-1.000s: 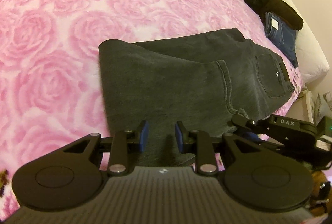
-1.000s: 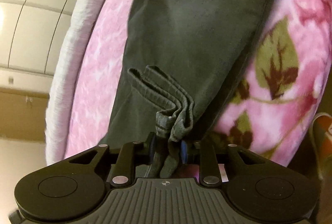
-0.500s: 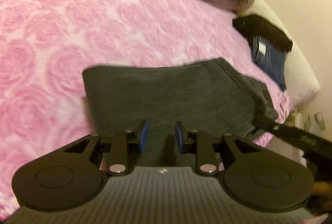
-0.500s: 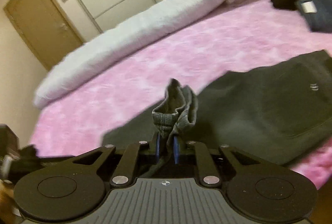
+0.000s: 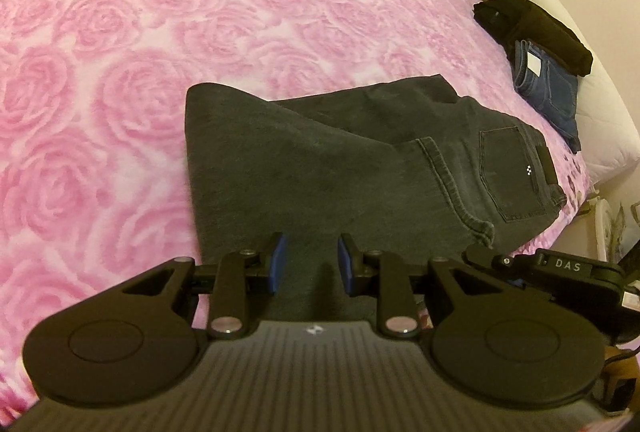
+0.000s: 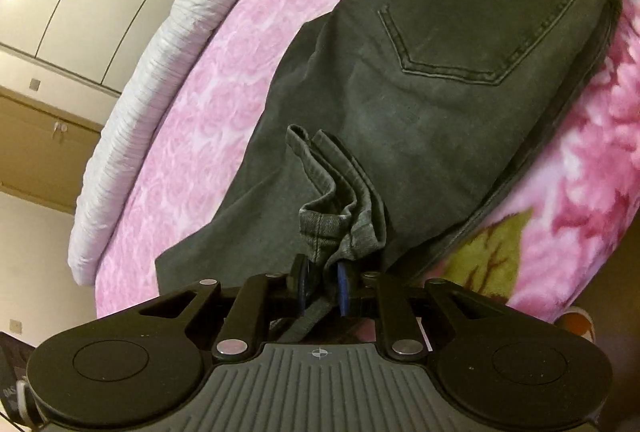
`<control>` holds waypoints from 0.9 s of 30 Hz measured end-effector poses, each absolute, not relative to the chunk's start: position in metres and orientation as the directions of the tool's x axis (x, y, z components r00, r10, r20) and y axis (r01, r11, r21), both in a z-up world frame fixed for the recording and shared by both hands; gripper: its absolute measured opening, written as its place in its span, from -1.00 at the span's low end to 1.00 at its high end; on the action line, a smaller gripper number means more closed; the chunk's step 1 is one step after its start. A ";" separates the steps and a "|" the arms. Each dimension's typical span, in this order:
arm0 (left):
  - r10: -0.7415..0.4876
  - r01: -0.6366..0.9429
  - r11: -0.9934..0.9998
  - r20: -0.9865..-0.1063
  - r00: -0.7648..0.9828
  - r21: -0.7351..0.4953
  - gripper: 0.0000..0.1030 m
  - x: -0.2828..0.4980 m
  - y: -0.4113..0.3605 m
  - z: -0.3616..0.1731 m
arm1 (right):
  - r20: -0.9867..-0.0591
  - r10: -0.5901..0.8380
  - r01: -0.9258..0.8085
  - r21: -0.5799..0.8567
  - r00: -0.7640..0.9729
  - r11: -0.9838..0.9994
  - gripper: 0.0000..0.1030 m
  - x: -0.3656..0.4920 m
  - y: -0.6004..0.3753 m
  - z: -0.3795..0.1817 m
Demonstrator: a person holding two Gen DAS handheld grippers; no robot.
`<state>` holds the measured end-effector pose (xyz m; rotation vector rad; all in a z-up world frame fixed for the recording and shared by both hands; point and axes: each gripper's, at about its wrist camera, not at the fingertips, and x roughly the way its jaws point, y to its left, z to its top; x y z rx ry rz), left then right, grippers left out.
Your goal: Fold clothes
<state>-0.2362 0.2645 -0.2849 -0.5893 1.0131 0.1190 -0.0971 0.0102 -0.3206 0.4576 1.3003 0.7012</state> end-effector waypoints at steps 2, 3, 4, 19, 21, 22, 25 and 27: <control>-0.177 -0.355 0.840 -0.826 0.536 -0.411 -0.57 -0.234 0.263 -0.286 | -0.715 0.692 -0.158 0.676 0.098 0.720 -0.57 -0.095 0.012 -0.325; -0.180 -0.352 0.841 -0.826 0.534 -0.411 -0.57 -0.232 0.262 -0.286 | -0.718 0.690 -0.130 0.679 0.092 0.723 -0.57 -0.093 0.012 -0.328; -0.183 -0.347 0.844 -0.827 0.532 -0.409 -0.57 -0.231 0.260 -0.285 | -0.718 0.691 -0.100 0.684 0.086 0.723 -0.57 -0.090 0.013 -0.331; -0.237 -0.279 0.834 -0.765 0.598 -0.477 -0.57 -0.187 0.234 -0.257 | -0.609 0.679 -0.643 0.335 0.411 0.689 -0.75 -0.067 -0.005 -0.216; -0.247 -0.276 0.836 -0.774 0.583 -0.474 -0.57 -0.178 0.222 -0.266 | -0.642 0.684 -0.481 0.505 0.346 0.717 -0.74 -0.044 -0.029 -0.259; -0.249 -0.275 0.838 -0.780 0.575 -0.470 -0.57 -0.174 0.216 -0.270 | -0.653 0.690 -0.387 0.576 0.311 0.720 -0.74 -0.033 -0.041 -0.280; -0.239 -0.278 0.852 -0.802 0.547 -0.443 -0.57 -0.166 0.204 -0.278 | -0.662 0.720 -0.069 0.724 0.207 0.686 -0.72 0.000 -0.077 -0.344; -0.229 -0.282 0.860 -0.816 0.530 -0.425 -0.57 -0.166 0.201 -0.281 | -0.649 0.736 0.001 0.750 0.193 0.662 -0.59 0.004 -0.087 -0.357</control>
